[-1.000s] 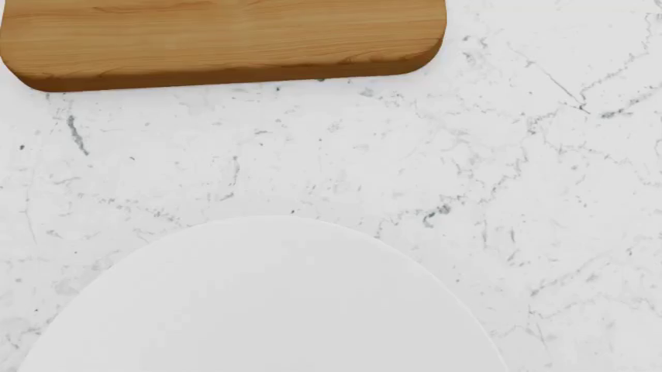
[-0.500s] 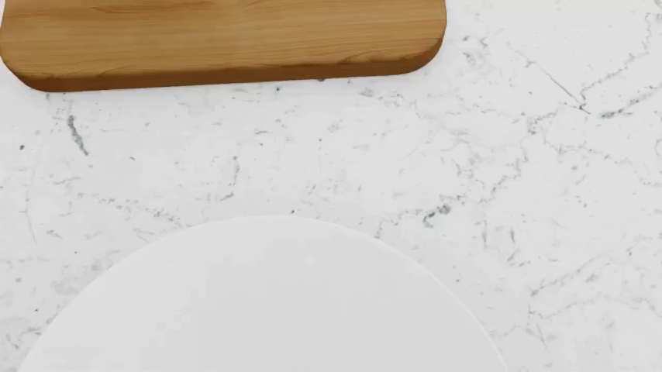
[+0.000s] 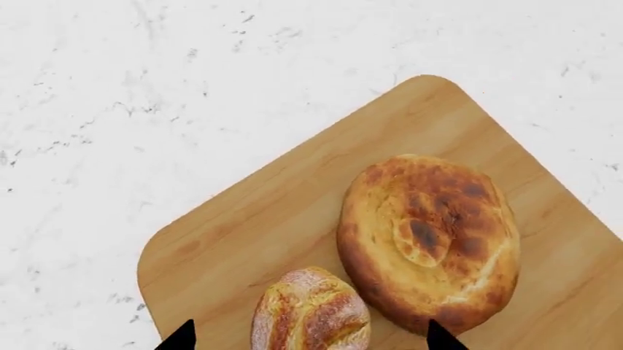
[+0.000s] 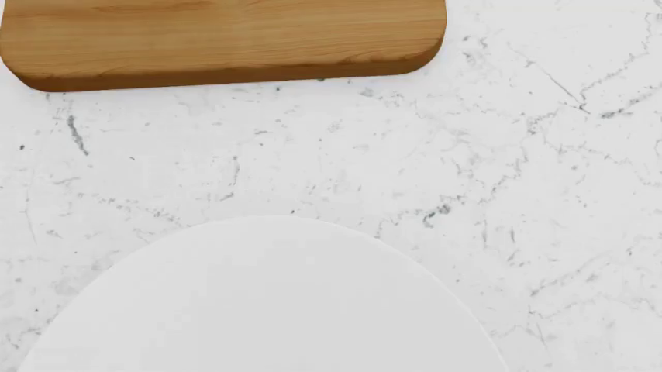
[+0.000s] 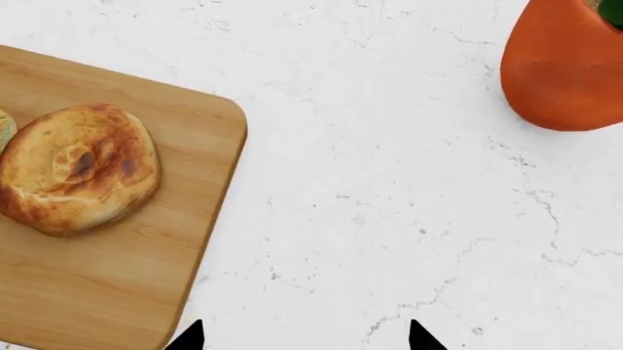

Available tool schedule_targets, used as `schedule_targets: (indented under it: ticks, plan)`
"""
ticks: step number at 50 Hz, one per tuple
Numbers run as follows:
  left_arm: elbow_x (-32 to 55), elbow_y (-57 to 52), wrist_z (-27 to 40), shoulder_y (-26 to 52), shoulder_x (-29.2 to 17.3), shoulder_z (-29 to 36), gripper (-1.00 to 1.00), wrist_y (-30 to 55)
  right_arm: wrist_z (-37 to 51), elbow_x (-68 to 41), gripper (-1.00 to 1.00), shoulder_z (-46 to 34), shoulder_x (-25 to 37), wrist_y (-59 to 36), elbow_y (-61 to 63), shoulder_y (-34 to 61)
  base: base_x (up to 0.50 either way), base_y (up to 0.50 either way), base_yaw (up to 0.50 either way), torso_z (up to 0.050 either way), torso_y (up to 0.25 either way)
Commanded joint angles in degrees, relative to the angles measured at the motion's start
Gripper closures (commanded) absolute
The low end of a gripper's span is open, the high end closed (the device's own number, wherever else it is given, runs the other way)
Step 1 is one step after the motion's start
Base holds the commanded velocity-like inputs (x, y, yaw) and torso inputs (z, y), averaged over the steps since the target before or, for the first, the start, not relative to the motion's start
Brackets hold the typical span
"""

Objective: Place all breads on the cutting board.

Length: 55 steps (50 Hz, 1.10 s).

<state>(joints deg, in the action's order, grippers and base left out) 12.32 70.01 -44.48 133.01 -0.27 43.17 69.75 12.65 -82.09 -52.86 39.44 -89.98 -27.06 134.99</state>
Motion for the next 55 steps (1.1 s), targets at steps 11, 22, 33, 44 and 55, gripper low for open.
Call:
schedule_targets:
  ticks: [11,22,33,44,55]
  plan:
    - [-36.4,-29.7,-34.3,0.7,-5.2,-9.6,-1.00,20.2,11.1,-12.5,-1.00,0.9,5.3,0.0,5.4,0.0,0.00,0.00,0.00,0.000,0.000]
    - [-41.5,-36.6,-45.5,2.0,-13.7,-5.0,-1.00,20.2,20.3,-23.5,-1.00,1.3,8.6,0.0,8.3,0.0,0.00,0.00,0.00,0.000,0.000]
    - [-38.6,-42.1,-45.5,2.0,-22.8,-2.6,-1.00,20.2,29.6,-33.1,-1.00,3.8,11.0,0.0,9.5,0.0,0.00,0.00,0.00,0.000,0.000]
    - [-33.4,-47.7,-45.5,2.0,-30.1,-0.1,-1.00,20.2,38.0,-42.6,-1.00,5.9,15.2,0.0,13.1,0.0,0.00,0.00,0.00,0.000,0.000]
    - [-19.1,-62.8,-36.9,2.0,-49.7,3.3,-1.00,20.2,42.7,-46.8,-1.00,8.0,19.4,2.1,19.9,-1.6,0.00,0.00,0.00,0.000,0.000]
